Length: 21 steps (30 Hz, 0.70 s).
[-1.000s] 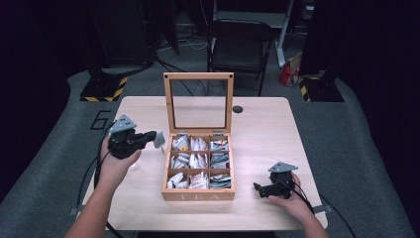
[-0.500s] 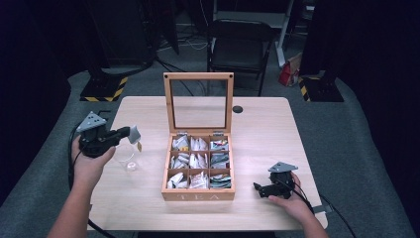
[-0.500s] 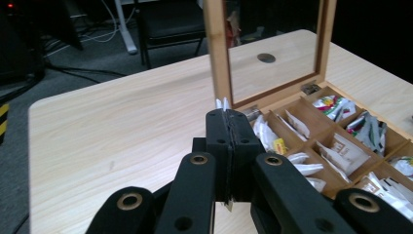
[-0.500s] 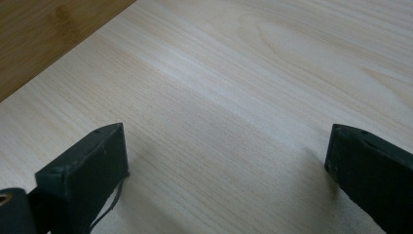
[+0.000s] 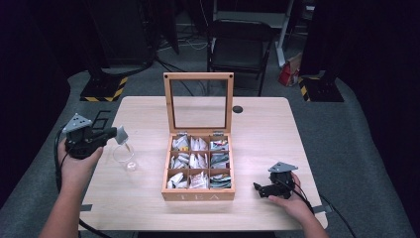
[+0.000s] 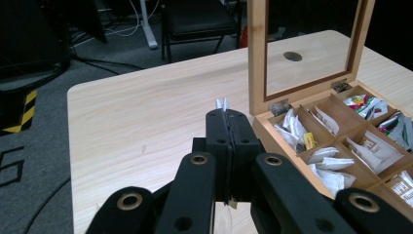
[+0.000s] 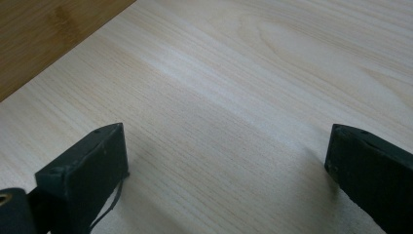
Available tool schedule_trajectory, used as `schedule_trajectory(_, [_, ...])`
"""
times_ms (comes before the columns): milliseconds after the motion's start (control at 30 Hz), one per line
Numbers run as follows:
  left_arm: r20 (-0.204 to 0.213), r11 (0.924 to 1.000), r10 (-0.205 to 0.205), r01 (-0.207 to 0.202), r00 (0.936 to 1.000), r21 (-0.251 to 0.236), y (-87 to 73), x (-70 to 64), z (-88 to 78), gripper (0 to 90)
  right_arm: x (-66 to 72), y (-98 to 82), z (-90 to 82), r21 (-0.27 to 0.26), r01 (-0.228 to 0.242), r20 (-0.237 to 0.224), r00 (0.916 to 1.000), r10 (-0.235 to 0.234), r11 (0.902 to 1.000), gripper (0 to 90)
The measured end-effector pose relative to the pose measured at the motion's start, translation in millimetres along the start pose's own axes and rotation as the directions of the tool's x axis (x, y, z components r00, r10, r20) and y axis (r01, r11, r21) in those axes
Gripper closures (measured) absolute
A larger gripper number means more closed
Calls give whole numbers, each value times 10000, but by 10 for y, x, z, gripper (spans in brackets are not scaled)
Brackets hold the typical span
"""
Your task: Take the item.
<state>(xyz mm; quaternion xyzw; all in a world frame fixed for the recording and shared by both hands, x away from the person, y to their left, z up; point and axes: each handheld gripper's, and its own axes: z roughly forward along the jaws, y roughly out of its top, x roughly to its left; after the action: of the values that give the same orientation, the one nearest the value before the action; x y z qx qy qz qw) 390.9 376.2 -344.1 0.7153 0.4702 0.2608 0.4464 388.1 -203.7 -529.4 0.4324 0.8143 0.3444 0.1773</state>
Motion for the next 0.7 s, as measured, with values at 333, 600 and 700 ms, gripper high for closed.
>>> schedule_trajectory(333, [-162,9996,-133,137,9998,233,-82,61,54,894,1,0,1,-7,-15,4,10000,15,10000,11])
schedule_trajectory(600, [-341,9990,-231,244,9992,369,-223,118,133,894,1,0,1,-5,-19,2,10000,19,10000,12])
schedule_trajectory(700, [-365,9986,-210,227,9991,487,-277,127,159,894,1,0,1,-4,-17,3,10000,17,10000,12])
